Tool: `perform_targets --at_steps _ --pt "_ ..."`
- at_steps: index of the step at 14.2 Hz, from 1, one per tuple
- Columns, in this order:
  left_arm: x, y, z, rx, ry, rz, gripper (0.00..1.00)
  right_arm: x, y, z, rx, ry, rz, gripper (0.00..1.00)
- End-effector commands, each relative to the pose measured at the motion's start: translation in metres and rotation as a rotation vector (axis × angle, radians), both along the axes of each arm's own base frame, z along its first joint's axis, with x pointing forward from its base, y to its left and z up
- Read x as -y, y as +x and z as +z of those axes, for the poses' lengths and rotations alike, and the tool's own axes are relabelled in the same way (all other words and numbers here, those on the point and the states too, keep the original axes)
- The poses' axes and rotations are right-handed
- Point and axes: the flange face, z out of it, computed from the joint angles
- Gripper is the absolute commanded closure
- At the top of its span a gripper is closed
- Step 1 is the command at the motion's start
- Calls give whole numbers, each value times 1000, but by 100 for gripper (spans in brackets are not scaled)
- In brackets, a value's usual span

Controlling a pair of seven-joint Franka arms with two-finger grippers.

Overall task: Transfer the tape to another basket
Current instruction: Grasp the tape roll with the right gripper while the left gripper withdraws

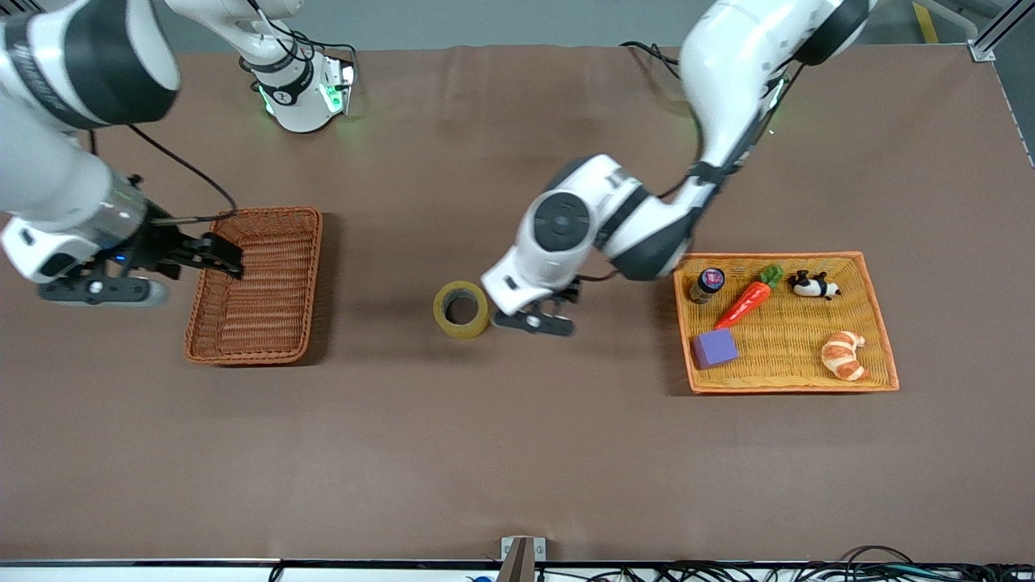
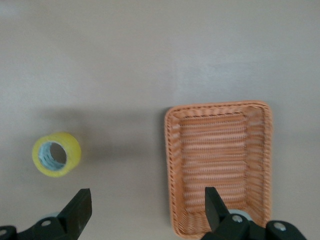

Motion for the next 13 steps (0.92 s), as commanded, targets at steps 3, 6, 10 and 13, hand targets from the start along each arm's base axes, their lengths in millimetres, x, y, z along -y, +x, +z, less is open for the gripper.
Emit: perform_targets --at_steps 3,6,10,13 --pt "-92 39 80 81 -13 122 0 -90 -4 -76 20 -21 -72 0" --pt "-140 55 115 135 -15 135 0 -142 0 -142 24 -37 -54 0" --pt "-234 81 148 170 12 124 0 -203 -14 -211 44 -92 -71 0" --pt "-288 87 168 181 26 171 0 -228 -25 -258 60 -109 -44 0"
